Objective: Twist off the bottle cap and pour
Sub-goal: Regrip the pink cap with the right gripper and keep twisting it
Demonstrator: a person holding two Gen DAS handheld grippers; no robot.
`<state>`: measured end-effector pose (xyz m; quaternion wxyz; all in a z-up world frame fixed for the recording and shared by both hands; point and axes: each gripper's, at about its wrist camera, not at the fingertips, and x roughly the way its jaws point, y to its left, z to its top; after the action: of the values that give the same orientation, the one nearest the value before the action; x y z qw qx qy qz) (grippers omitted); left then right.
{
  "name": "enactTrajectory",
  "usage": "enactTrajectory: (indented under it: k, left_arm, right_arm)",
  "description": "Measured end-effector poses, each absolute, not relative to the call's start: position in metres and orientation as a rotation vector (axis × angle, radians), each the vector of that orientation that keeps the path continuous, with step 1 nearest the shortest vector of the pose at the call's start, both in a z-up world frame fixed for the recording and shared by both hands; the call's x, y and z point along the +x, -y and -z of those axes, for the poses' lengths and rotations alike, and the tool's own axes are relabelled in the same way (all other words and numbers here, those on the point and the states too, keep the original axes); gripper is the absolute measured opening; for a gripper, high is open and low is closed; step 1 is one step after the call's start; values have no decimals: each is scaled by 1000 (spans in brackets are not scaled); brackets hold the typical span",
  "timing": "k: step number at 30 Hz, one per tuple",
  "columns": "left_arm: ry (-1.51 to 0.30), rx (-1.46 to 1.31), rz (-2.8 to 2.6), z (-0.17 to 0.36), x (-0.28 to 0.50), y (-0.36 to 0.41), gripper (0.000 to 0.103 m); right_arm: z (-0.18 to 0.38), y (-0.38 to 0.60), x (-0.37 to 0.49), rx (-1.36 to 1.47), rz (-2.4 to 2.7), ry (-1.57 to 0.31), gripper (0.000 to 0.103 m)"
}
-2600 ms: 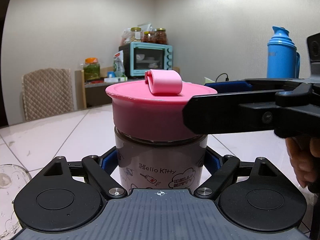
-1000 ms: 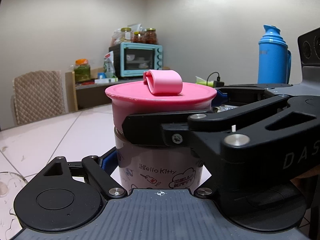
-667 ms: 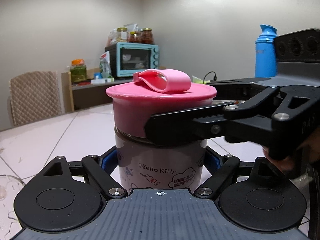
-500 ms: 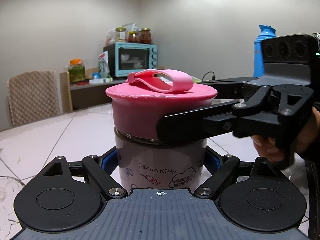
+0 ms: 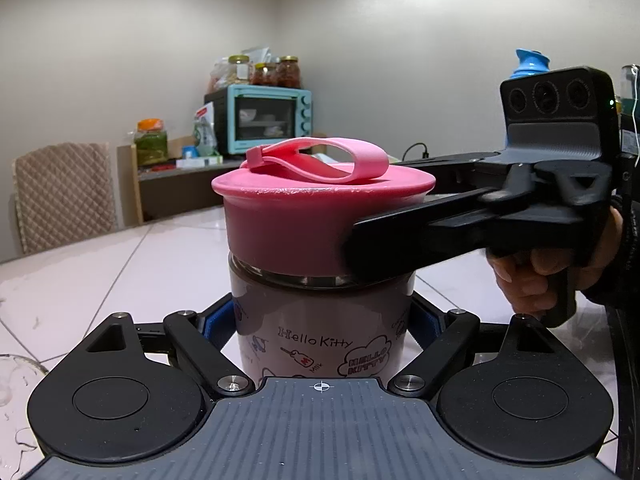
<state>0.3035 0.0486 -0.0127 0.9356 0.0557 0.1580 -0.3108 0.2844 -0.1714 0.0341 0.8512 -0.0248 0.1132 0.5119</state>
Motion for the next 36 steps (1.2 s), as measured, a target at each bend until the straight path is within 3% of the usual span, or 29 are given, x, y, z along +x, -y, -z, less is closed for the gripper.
enactTrajectory:
  k: [21,36]
  left_arm:
    - [-344,103,630,13,306,-48,90]
    - [-323,112,628,13,309,-49,90]
  right_arm:
    - [-30,125,205,-66,-555,-162,102]
    - [-14,99,213,-60,-419,-191,102]
